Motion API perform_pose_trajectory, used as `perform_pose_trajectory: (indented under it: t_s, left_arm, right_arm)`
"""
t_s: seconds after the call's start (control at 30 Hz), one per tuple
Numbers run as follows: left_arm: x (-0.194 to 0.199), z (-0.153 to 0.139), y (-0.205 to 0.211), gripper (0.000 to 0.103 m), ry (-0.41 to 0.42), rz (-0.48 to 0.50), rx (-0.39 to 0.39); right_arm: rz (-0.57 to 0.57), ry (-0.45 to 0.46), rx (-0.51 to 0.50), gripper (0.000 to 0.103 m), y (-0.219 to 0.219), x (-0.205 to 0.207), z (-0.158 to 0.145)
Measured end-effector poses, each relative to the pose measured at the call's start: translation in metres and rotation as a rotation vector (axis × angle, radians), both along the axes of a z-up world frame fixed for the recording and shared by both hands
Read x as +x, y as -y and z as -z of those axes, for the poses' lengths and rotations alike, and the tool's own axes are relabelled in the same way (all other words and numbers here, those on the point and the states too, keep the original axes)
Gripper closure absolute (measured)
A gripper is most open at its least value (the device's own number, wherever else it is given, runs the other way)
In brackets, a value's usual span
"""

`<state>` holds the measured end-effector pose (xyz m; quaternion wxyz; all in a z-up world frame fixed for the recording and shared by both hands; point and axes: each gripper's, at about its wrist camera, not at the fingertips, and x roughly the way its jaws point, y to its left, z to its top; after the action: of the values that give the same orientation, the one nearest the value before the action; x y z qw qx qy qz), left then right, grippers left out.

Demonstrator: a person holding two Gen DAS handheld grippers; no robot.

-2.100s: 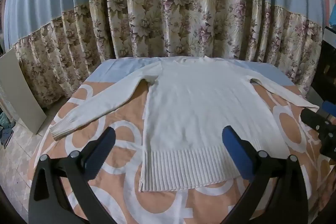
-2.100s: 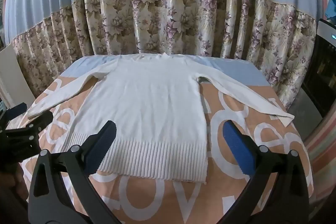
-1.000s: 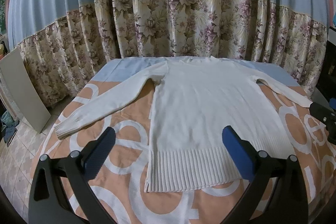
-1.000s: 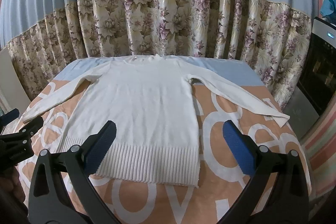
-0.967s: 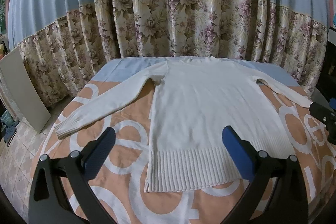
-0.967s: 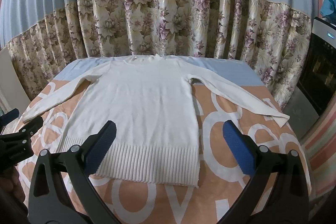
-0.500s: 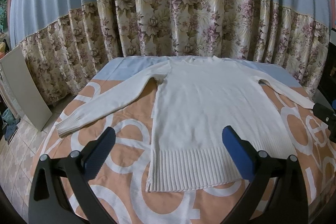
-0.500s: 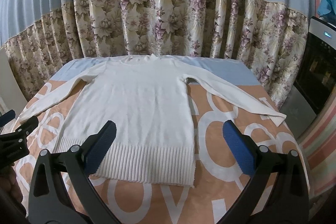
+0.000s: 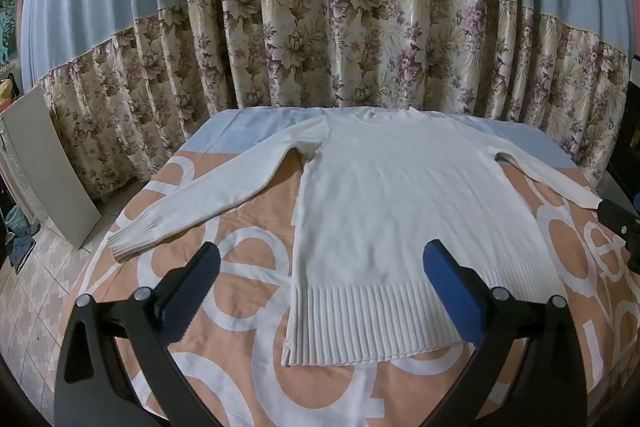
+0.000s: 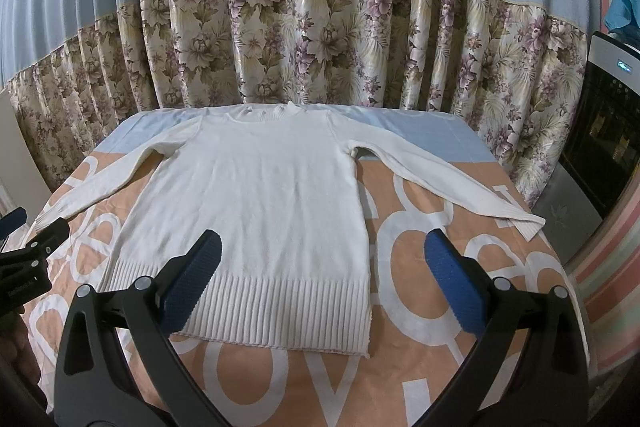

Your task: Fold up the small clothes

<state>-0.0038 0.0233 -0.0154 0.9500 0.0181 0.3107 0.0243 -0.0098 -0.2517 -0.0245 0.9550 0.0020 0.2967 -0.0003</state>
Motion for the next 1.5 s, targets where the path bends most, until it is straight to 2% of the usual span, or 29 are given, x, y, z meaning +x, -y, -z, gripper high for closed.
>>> perform_pose_trajectory:
  t_s: [1.37, 1.5]
  left_arm:
    - [-0.003, 0.006, -0.006, 0.002, -0.020, 0.000, -0.012]
    - [0.000, 0.010, -0.005, 0.002, -0.026, -0.001, -0.017]
  right_arm:
    - [0.024, -0.011, -0.013, 0.003, 0.012, -0.001, 0.007]
    - [0.056, -0.015, -0.008, 0.003, 0.029, 0.006, 0.014]
